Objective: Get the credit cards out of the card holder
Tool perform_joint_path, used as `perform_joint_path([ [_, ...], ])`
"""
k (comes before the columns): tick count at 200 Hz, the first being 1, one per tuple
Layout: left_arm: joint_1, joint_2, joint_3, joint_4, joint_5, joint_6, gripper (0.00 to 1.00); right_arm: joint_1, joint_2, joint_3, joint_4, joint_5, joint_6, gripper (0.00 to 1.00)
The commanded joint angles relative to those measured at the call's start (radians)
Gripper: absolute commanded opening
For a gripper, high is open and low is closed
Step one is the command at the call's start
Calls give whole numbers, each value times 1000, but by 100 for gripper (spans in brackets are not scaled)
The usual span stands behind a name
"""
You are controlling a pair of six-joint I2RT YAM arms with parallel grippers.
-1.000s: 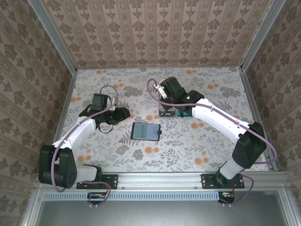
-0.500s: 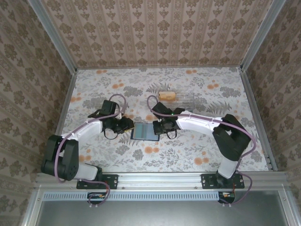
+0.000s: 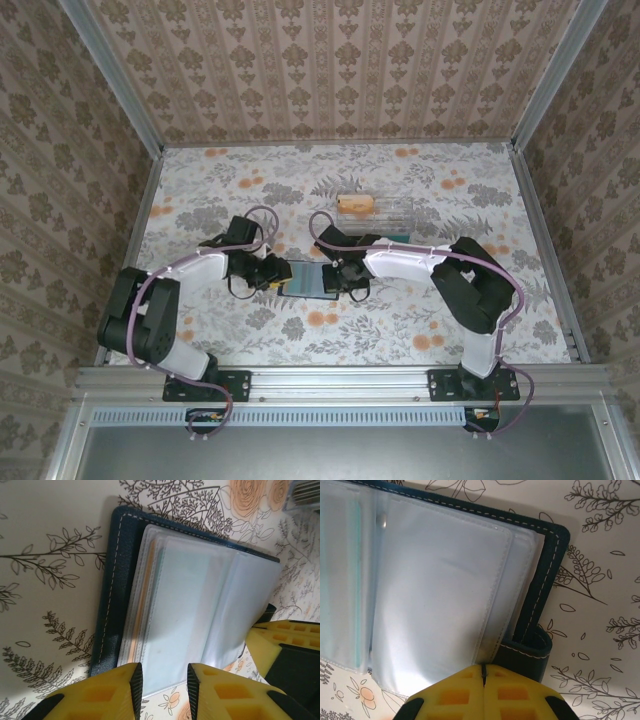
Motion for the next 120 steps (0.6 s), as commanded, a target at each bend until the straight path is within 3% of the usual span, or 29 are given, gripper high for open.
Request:
perform_joint_path([
  [1, -10, 18, 14, 11, 2, 30, 32, 3, 37, 9, -33, 8, 12, 2],
  [120, -46, 78, 16, 73, 48, 9, 36, 4, 55, 19, -26, -24, 15, 2],
])
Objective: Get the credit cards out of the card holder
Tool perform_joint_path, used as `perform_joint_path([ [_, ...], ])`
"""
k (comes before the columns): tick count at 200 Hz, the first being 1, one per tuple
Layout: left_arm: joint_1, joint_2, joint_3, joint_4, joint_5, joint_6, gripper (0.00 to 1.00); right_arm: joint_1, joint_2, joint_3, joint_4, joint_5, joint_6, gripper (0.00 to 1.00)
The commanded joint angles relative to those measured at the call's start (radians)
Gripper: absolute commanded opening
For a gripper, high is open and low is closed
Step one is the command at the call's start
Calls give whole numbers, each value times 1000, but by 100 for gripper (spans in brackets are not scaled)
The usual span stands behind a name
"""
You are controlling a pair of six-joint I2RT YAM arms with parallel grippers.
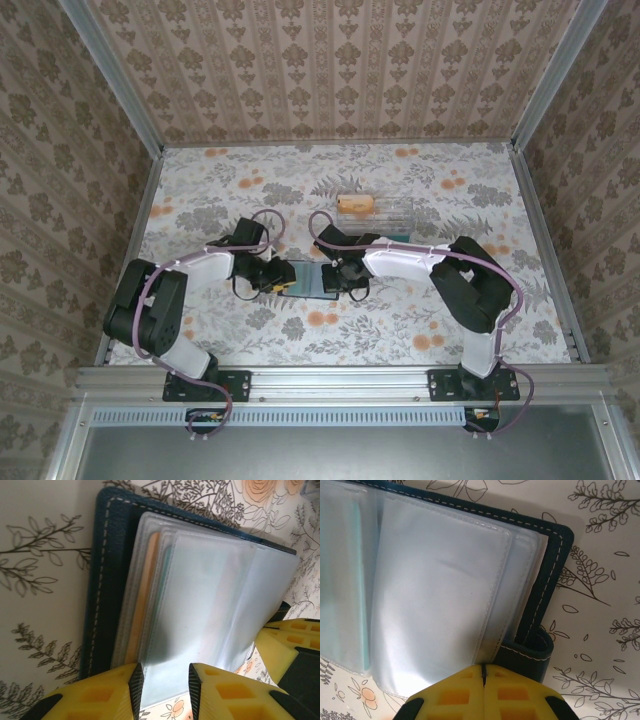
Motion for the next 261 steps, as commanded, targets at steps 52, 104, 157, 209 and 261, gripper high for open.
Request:
perform_joint_path([
  [52, -31, 13, 15, 86, 77, -14, 44, 3, 50, 10, -19, -19, 15, 2],
  [104, -33, -10, 37, 97, 121, -19, 49, 3, 43, 5, -13, -21, 21, 3],
  [157, -83, -21, 64, 76, 116, -13, 65, 2, 25, -5, -10, -8, 27, 6],
  [209, -124, -3, 95, 114, 133, -27, 62, -25, -67, -65, 20, 38, 66, 8],
  [261, -177, 90, 162, 128, 152, -25, 59, -69, -203, -147, 45, 66, 99, 8],
])
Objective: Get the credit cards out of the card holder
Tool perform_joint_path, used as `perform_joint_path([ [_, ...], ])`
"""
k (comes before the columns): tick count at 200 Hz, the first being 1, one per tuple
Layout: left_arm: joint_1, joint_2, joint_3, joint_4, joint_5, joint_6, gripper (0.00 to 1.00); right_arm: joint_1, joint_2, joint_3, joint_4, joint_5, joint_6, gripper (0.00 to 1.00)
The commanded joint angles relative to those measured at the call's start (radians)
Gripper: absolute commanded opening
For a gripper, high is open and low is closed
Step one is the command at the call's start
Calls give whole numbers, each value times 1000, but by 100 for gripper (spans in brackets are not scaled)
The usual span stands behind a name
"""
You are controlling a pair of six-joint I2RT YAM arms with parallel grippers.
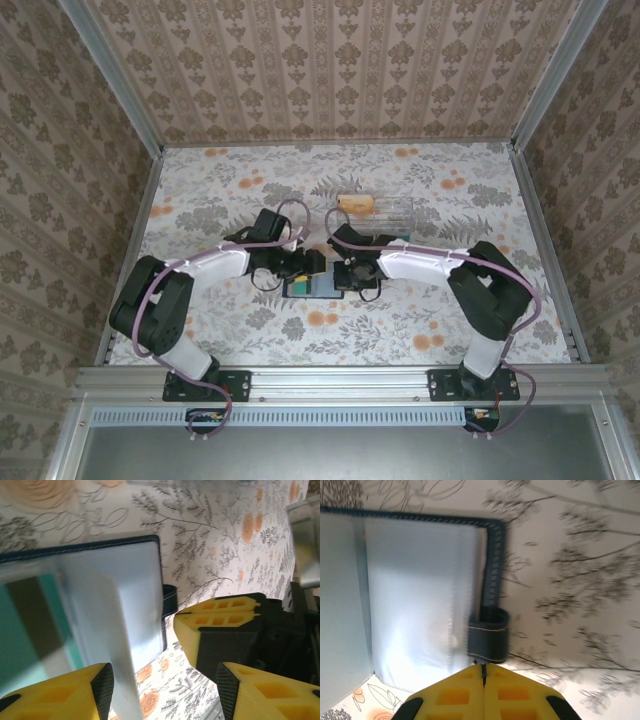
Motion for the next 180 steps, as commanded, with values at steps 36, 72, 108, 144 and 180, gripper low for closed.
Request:
perform_joint_path([
  [36, -29, 76, 62, 3, 39, 7, 59, -25, -105, -69, 37, 45, 56, 10],
  [72, 15, 12, 39, -36, -20, 12, 59, -26, -97, -45, 52, 27, 41, 14],
  [108, 104, -94, -5, -107, -93, 34, 47, -17, -72, 12, 69, -22, 12, 20],
  [144, 209, -126, -53, -161, -131, 65, 11, -2, -10, 70, 106, -100, -1, 21],
  [180, 230, -90, -86, -148, -144, 67, 0, -2, 66, 92, 182, -203, 27, 13],
])
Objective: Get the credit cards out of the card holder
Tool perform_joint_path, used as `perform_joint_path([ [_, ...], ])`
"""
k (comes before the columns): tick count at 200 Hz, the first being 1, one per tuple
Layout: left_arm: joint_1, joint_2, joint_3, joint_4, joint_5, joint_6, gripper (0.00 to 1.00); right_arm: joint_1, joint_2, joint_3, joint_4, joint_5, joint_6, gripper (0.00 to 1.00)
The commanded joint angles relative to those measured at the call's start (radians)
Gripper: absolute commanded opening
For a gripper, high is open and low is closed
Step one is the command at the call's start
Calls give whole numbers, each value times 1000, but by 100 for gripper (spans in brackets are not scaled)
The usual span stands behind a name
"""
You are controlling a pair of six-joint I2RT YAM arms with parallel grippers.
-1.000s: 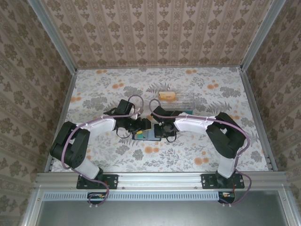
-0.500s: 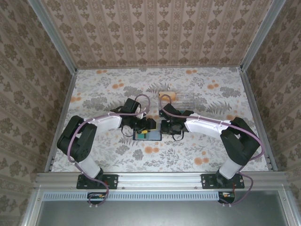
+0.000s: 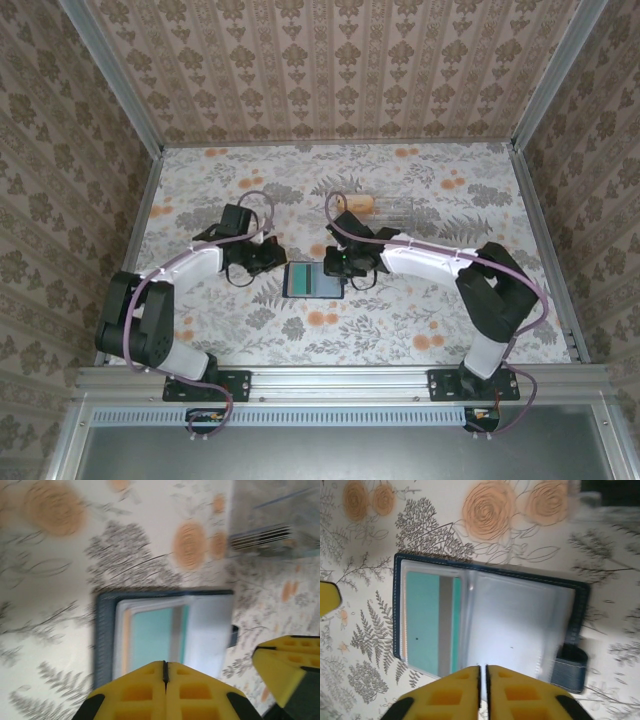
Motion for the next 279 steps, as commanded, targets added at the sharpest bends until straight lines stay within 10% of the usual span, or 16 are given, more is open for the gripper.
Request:
perform_joint_path([
  [1, 1, 29, -25, -27, -17, 21, 0, 3, 55, 22, 65, -102, 17, 13],
  [279, -78, 163, -32, -9, -34, 2, 0, -13, 207, 28, 201, -268, 101, 13],
])
